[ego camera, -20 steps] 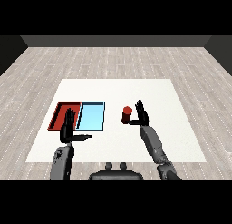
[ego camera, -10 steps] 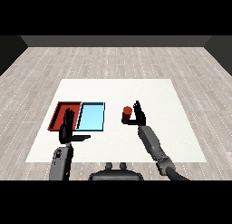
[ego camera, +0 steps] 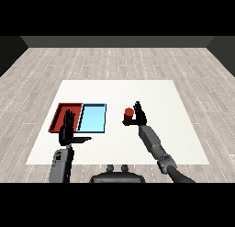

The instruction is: Pick the red can and put it in the red box

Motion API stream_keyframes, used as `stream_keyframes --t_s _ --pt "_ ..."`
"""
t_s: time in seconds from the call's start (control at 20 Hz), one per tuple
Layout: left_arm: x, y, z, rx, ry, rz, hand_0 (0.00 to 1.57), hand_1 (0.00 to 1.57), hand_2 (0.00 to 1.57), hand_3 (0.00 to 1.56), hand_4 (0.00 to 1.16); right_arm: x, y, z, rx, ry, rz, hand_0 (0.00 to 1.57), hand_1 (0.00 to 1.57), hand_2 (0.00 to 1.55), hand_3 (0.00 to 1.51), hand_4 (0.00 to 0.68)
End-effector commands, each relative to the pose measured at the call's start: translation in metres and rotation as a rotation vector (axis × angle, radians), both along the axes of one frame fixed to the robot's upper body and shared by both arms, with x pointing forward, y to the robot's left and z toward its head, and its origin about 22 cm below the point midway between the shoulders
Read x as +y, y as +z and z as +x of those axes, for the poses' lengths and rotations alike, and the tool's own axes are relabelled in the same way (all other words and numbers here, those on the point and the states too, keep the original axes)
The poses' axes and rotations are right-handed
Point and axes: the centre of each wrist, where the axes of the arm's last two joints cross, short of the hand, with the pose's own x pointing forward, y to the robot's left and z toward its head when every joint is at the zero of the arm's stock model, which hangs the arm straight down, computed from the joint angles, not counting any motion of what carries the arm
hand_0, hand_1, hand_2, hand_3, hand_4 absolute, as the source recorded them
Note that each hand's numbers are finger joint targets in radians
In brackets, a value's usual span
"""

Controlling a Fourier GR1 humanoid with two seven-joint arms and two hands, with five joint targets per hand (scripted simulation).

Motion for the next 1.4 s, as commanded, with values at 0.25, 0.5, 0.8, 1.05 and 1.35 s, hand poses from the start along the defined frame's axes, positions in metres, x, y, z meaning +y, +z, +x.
stream_keyframes --t_s 0.25,0.5,0.8,1.05,1.35 --pt "0.002 -0.007 0.011 -0.006 0.003 0.015 0.0 0.0 0.0 0.0 0.0 0.001 -0.008 0.0 0.028 0.026 -0.034 0.0 0.0 0.0 0.0 0.0" --pt "0.002 -0.002 0.011 0.001 0.003 0.002 0.0 0.0 0.0 0.0 0.0 0.001 -0.022 -0.007 0.03 -0.005 -0.015 0.0 0.0 0.0 0.0 0.0" --pt "0.002 -0.014 0.0 -0.015 0.02 -0.001 0.0 0.0 0.0 0.0 0.0 0.02 0.019 0.025 0.027 0.018 -0.023 0.0 0.0 0.0 0.0 0.0" --pt "0.0 0.005 -0.006 -0.016 0.027 0.017 0.0 0.0 0.0 0.0 0.0 0.015 0.001 0.016 0.042 0.021 -0.022 0.0 0.0 0.0 0.0 0.0" --pt "-0.009 0.009 0.007 0.008 0.017 -0.001 0.0 0.0 0.0 0.0 0.0 0.02 0.008 0.021 0.043 0.033 -0.029 0.0 0.0 0.0 0.0 0.0"
